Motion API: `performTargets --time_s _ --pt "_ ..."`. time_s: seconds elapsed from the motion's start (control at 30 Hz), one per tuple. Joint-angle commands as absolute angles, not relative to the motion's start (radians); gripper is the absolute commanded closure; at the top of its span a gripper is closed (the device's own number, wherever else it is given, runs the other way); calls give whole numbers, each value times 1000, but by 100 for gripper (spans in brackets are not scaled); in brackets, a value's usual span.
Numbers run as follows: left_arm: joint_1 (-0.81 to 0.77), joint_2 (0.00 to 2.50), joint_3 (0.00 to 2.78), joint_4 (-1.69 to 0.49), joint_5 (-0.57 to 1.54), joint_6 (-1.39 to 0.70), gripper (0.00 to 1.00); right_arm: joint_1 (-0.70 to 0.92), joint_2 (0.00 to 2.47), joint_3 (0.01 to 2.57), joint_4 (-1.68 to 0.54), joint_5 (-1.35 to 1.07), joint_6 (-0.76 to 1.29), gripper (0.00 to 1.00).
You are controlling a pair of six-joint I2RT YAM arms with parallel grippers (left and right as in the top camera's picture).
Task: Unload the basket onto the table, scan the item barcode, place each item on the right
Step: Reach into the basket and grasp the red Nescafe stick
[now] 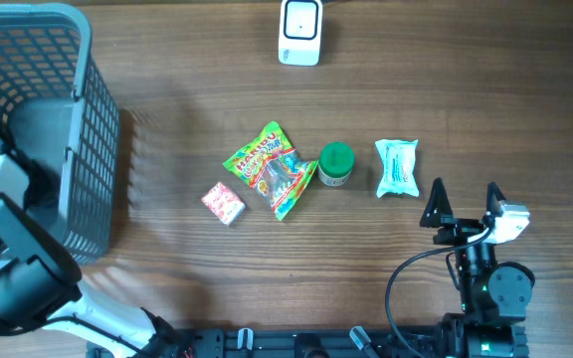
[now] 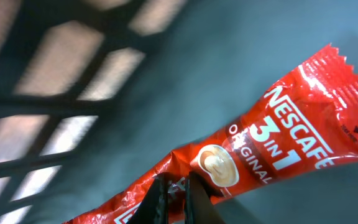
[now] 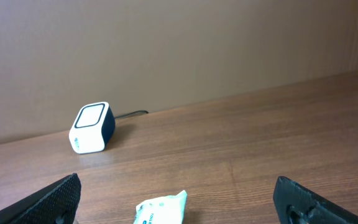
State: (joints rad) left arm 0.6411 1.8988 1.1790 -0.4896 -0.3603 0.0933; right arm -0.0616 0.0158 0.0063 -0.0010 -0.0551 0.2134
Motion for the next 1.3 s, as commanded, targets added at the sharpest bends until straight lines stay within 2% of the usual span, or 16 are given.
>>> performTargets --time_s 0.0,0.13,0.2,0.23,0.33,0.5,0.63,0.77,0.93,1.1,1.27 --pt "521 1967 1129 -521 -145 97 96 -58 14 5 1 -46 202 0" --pt "415 1965 1129 -527 -146 89 95 -58 14 5 1 -46 203 0" --pt "381 1950 1130 -537 -146 70 89 -58 14 5 1 -46 202 0" --pt "374 1938 1130 -540 -146 70 84 -58 14 5 1 -46 202 0" --pt "373 1874 1134 -554 -146 71 2 -58 14 5 1 -46 202 0" --pt "373 1693 1134 -534 -146 80 0 -58 14 5 2 -46 202 0" --pt "373 1651 1133 -530 -146 155 0 -58 14 5 1 -46 202 0" --pt "378 1677 1133 -534 -119 163 0 -58 14 5 1 -46 202 0" --pt "378 1721 1131 -548 17 328 0 -58 14 5 1 -46 203 0" --pt "378 1799 1131 -591 18 461 0 -58 14 5 1 -46 202 0" --pt "378 1890 1131 -603 18 472 2 -58 14 5 1 -46 202 0"
